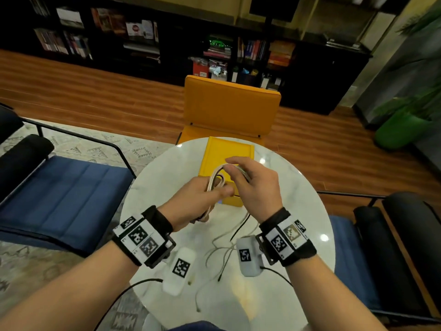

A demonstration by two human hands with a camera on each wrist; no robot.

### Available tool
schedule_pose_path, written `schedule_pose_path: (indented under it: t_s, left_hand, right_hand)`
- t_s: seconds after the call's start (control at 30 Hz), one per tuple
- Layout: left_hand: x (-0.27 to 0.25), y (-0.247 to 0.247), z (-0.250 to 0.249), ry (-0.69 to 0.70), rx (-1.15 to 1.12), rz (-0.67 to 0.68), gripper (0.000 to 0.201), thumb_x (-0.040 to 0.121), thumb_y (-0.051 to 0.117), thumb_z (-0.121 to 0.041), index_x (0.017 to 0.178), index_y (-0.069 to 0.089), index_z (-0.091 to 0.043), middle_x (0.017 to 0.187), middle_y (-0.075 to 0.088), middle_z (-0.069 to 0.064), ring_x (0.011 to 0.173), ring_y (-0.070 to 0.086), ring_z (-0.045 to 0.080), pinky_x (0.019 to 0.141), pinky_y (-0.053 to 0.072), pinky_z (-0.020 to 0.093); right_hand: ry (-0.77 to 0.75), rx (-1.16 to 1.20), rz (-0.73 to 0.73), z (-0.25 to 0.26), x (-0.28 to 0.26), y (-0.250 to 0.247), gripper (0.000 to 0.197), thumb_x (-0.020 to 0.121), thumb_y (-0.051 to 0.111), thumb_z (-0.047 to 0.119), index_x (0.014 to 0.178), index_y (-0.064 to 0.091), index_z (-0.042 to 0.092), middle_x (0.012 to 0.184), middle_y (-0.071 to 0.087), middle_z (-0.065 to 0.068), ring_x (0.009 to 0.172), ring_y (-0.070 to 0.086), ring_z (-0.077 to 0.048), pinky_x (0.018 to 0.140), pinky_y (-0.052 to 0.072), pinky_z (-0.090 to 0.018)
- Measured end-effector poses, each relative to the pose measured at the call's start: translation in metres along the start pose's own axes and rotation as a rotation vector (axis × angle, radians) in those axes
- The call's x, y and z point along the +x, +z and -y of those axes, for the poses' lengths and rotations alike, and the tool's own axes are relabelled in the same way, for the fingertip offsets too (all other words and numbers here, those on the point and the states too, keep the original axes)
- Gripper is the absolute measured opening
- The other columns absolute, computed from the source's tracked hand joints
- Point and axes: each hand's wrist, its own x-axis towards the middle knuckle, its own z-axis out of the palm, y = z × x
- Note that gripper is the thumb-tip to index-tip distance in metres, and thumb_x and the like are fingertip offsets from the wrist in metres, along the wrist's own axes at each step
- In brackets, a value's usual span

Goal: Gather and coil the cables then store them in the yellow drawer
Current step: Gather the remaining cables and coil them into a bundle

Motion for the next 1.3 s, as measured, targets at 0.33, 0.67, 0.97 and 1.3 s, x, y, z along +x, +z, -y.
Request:
schedule_pose_path:
  t_s: [0.33, 0.67, 0.97, 1.3]
  left_hand:
    - [-0.002, 0.016, 0.021, 0.081, -0.208, -0.366, 0.041, 0.100, 0.056, -0.045, 0.070, 0.068, -0.021, 0.041, 0.035, -0.008, 0.034, 0.029, 0.011, 0.041, 0.026, 0.023]
    - [0.031, -0.013, 0.016, -0.107, -0.429, -0.574, 0.052, 0.096, 0.051, -0.062, 0.073, 0.065, -0.018, 0.071, 0.048, 0.013, 0.063, 0.050, 0.025, 0.057, 0.038, 0.034]
    - [0.042, -0.053, 0.019, -0.237, -0.870, -0.544, 0.043, 0.102, 0.049, -0.049, 0.074, 0.052, -0.015, 0.051, 0.047, -0.004, 0.036, 0.051, 0.010, 0.069, 0.058, 0.040]
    - [0.009, -0.015, 0.003, -0.150, 0.181, -0.040, 0.076, 0.074, 0.043, -0.092, 0.063, 0.051, -0.017, 0.049, 0.039, -0.001, 0.042, 0.028, 0.017, 0.048, 0.023, 0.030]
  right_hand:
    - [-0.007, 0.108, 0.120, -0.024, -0.037, 0.041, 0.036, 0.098, 0.052, 0.010, 0.124, 0.062, 0.031, 0.106, 0.042, 0.002, 0.087, 0.057, -0.022, 0.071, 0.057, -0.043]
    - [0.137, -0.036, 0.515, -0.036, -0.092, 0.039, 0.043, 0.103, 0.033, 0.016, 0.142, 0.030, 0.034, 0.086, 0.058, 0.002, 0.066, 0.049, -0.005, 0.067, 0.040, -0.027]
    - [-0.030, -0.307, 0.821, -0.032, -0.115, -0.003, 0.039, 0.106, 0.033, 0.034, 0.144, 0.026, 0.036, 0.139, 0.056, 0.000, 0.116, 0.057, -0.029, 0.092, 0.050, -0.042]
    - [-0.216, -0.130, 0.255, -0.005, -0.024, -0.041, 0.024, 0.102, 0.048, 0.023, 0.116, 0.065, 0.014, 0.090, 0.056, 0.023, 0.078, 0.052, 0.012, 0.074, 0.039, -0.006]
